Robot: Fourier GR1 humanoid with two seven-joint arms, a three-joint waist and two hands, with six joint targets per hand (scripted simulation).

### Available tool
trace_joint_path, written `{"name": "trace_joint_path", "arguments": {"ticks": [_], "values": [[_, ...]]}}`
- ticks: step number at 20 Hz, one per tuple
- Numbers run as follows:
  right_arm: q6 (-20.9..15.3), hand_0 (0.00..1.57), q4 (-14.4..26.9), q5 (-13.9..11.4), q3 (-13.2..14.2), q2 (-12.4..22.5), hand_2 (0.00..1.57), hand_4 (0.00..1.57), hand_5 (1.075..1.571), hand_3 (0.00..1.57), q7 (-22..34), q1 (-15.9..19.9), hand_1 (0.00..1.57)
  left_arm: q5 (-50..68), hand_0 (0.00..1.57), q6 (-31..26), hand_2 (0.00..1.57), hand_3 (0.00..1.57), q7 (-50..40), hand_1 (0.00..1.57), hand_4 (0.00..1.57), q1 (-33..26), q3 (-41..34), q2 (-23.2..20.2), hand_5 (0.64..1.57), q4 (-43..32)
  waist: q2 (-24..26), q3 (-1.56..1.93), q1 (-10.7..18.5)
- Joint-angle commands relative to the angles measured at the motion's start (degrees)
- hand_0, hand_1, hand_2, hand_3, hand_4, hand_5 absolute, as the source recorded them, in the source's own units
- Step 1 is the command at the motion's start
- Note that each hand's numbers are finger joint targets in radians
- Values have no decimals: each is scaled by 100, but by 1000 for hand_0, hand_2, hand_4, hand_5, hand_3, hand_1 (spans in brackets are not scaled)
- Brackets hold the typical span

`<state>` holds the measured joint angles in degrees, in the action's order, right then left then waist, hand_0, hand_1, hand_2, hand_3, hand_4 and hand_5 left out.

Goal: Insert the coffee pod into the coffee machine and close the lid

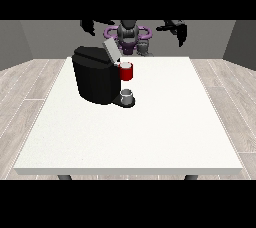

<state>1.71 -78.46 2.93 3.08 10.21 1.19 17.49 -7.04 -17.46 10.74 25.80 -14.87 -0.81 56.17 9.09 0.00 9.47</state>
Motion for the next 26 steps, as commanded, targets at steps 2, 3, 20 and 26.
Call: {"name": "trace_joint_path", "arguments": {"ticks": [2, 3, 20, 26], "values": [[-226, 0, 396, -112, 30, -243, 0, 0, 1571, 0, -152, 142, 0, 210, 0, -93, 0, 0, -145, 0, 0, -532, 168, 12, 1571, 732, -232, 1, 132], [17, 0, 576, -28, 128, -95, 0, 0, 1571, 0, -349, 279, 0, 317, 0, 125, 0, 0, -507, 0, 0, -269, 126, 57, 1571, 924, -420, 2, 46], [262, 0, 1545, -221, 134, -62, 0, 0, 1571, 0, -424, 1382, 0, 711, 0, 337, 0, 0, -878, 0, 0, -1139, 411, -324, 1571, 2272, -969, 0, -229], [325, 0, 1745, -209, 269, 64, 0, 40, 1571, 0, -487, 1859, 0, 943, 0, 325, 0, 0, -497, 0, 0, -988, 147, -530, 1571, 2131, -1379, -1, -255]]}}
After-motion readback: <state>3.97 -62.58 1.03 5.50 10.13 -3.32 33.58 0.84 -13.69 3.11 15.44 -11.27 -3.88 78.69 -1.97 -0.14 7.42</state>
